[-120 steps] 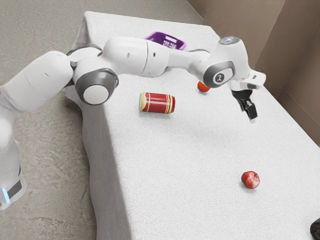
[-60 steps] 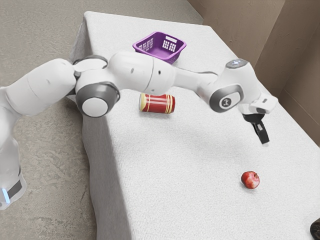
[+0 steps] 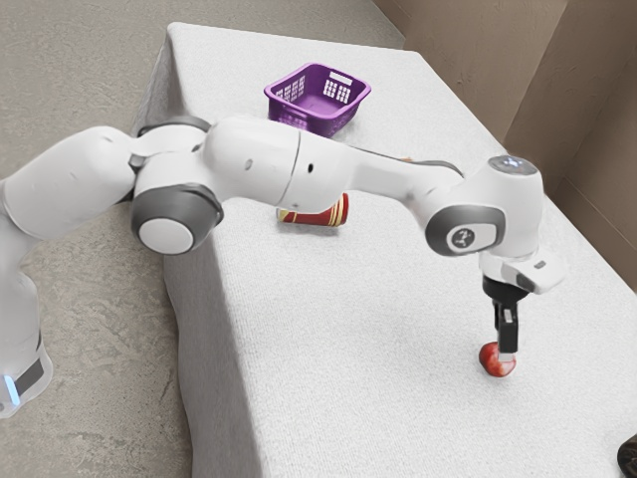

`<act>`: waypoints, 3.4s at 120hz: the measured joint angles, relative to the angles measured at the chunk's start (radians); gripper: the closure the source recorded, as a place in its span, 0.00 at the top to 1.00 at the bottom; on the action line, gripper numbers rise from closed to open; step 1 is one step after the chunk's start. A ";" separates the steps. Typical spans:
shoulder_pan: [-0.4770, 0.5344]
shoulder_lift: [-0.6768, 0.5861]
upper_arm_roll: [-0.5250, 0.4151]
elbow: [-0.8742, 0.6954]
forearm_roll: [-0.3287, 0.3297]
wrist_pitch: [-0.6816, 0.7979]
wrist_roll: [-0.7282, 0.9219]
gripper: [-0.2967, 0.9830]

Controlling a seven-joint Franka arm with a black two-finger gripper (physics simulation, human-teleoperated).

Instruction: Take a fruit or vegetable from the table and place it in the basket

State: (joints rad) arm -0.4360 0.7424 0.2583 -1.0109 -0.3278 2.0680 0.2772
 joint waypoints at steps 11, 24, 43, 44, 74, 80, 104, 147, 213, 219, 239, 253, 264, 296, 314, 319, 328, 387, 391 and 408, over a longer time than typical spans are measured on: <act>-0.005 0.008 -0.003 -0.003 -0.005 -0.031 0.003 0.72; -0.007 0.017 -0.009 0.002 -0.008 -0.043 0.006 0.72; -0.004 0.049 -0.011 0.006 -0.009 0.002 0.009 0.76; -0.004 0.050 -0.011 0.006 -0.009 0.005 0.010 0.76; 0.001 0.063 -0.009 0.005 -0.006 0.059 0.014 0.71; 0.002 0.066 -0.008 0.004 -0.005 0.061 0.015 0.71; 0.003 0.065 0.016 0.010 0.010 0.025 0.015 0.54; 0.053 -0.039 0.211 0.171 0.158 -0.288 0.007 0.49; 0.577 -0.109 0.289 0.181 0.161 -0.168 0.009 0.48; 0.618 -0.107 0.289 0.179 0.154 -0.143 0.008 0.47; 0.755 -0.089 0.267 0.175 0.119 -0.068 0.006 0.47; 0.867 -0.066 0.192 0.175 0.105 -0.007 0.003 0.47; 0.895 -0.036 0.152 0.176 0.101 0.069 0.001 0.48; 0.926 0.040 0.112 0.132 0.060 0.227 -0.012 0.48; 0.928 0.062 0.111 0.116 0.042 0.271 -0.021 0.48; 0.928 0.068 0.109 0.114 0.038 0.280 -0.023 0.48; 0.929 0.077 0.106 0.112 0.034 0.294 -0.027 0.47; 0.926 0.096 0.109 0.090 0.081 0.192 -0.059 0.45; 0.926 0.098 0.109 0.090 0.083 0.186 -0.060 0.46; 0.926 0.104 0.107 0.090 0.083 0.171 -0.063 0.51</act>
State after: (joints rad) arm 0.4905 0.8468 0.3654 -0.9207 -0.2444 2.2389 0.2144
